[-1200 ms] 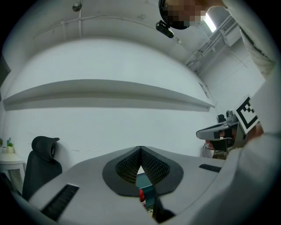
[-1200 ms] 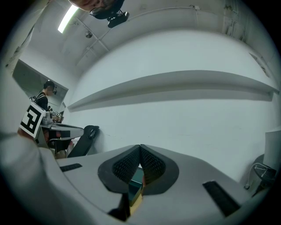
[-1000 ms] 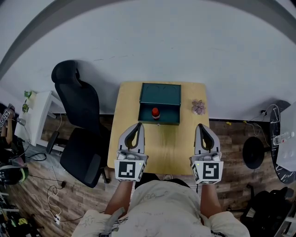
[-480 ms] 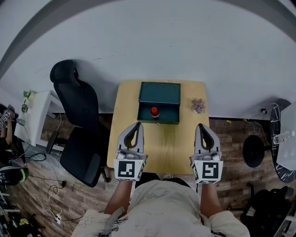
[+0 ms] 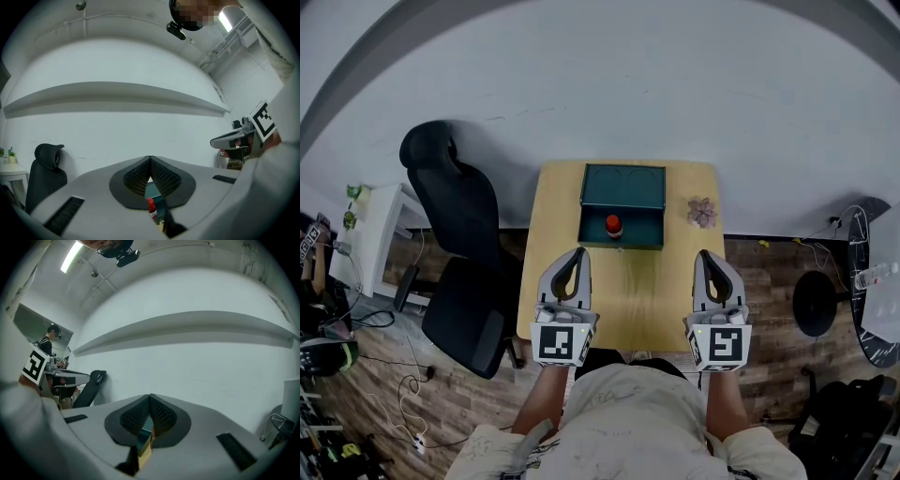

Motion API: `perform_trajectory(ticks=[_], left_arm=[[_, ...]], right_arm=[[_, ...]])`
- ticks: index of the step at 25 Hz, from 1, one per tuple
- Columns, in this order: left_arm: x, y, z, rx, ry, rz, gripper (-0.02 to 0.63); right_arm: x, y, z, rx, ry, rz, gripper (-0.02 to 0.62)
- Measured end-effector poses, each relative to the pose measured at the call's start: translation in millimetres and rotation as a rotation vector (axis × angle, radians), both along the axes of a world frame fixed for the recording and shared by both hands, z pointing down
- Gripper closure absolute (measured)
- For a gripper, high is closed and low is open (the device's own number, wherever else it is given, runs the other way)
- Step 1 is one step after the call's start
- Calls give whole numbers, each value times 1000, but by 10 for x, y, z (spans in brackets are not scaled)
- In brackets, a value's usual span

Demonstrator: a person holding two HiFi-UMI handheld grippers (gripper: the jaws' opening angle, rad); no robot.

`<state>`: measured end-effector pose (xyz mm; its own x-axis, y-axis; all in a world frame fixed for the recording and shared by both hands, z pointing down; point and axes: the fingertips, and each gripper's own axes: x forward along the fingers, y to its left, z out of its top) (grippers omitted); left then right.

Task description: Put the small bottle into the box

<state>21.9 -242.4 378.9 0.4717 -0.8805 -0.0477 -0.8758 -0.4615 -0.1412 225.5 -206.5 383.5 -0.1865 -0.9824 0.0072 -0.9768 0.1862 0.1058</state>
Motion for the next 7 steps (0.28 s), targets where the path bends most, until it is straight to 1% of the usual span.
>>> perform_trajectory(ticks=[7], left_arm=[[-23, -3, 20, -7, 0, -3, 600]], right_arm=[[-2, -7, 20, -7, -1, 8, 580]])
